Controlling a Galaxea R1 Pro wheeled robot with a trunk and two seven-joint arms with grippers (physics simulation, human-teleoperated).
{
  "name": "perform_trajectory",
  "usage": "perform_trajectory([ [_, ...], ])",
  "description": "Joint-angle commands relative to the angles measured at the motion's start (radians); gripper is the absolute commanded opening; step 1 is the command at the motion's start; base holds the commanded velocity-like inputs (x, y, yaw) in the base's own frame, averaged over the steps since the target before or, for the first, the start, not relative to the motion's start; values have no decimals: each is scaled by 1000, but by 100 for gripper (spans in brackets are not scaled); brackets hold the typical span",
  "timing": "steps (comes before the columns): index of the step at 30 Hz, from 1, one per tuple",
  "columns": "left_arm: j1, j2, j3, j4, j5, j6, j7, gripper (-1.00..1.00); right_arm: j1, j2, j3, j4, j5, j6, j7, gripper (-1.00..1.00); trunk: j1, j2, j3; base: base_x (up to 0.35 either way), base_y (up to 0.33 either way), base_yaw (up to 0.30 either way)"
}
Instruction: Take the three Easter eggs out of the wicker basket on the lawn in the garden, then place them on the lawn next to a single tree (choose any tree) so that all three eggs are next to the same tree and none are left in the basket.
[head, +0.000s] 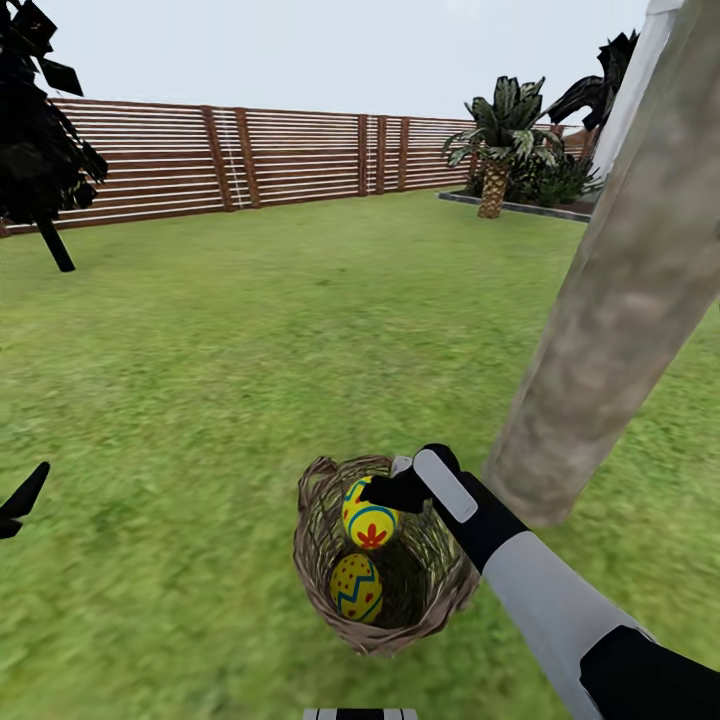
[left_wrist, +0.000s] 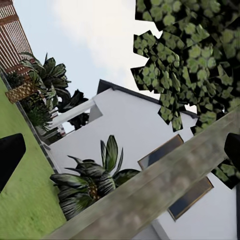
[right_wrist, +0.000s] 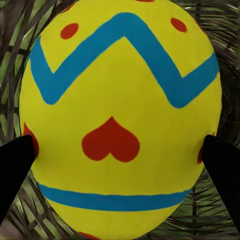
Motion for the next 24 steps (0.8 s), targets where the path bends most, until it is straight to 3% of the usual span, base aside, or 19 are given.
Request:
perform_trajectory([
  [1,-1,0,1,0,2,6,-1,100,0,0,2,-1,-10,0,-10,-100,-1,0,3,0,0,0],
  [7,-1,12,-1,-10,-3,19,1,100,0,0,2,-1,-10,0,-10,-100,-3,1,26,0,0,0],
  [9,0,40,-3,-12,-3,23,3,100,0,-1,2,-2,-10,1,-11,-100,-8,10,33,0,0,0],
  [11,0,51,-5,-12,-4,24,4,100,0,-7,2,-3,-11,1,-10,-100,-16,24,39,-194,0,0],
  [16,0,55,-6,-8,-3,24,4,100,0,-16,2,-6,-11,1,-10,-100,-35,59,55,-68,0,0],
  [19,0,55,-7,-6,-3,24,4,100,0,-35,1,-9,-13,3,0,-100,-47,80,65,-31,0,0],
  [24,-1,57,-7,-5,-4,24,5,100,0,-42,0,-11,-14,37,26,-100,-66,115,80,-305,0,0],
])
